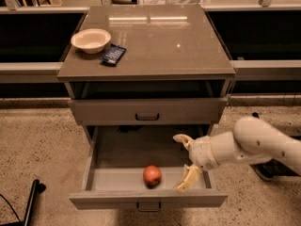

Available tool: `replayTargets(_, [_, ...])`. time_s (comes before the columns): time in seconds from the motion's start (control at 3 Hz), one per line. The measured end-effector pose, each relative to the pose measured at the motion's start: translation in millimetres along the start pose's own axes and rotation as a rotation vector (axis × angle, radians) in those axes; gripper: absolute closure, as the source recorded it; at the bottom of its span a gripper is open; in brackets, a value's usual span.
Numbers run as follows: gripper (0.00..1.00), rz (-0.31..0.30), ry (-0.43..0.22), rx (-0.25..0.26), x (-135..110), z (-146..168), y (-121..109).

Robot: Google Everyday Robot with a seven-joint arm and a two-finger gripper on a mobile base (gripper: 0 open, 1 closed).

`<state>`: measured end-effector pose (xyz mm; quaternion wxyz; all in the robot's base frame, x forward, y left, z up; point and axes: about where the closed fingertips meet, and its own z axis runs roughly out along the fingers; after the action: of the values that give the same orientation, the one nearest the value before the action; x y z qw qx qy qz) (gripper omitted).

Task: Pick apple from middle drawer and place on counter

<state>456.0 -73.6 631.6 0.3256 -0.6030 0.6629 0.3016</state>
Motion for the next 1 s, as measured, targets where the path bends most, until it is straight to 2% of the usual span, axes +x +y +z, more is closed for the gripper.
replayTargets(0.33, [0.0,0.093,-0.076,0.062,67,36,-13])
replayTargets(0.67, [0.16,0.123,-0.05,0.063,101,62,-35])
replayTargets(1.0, [0.36,0.102,-0.031,0.037,98,88,-58])
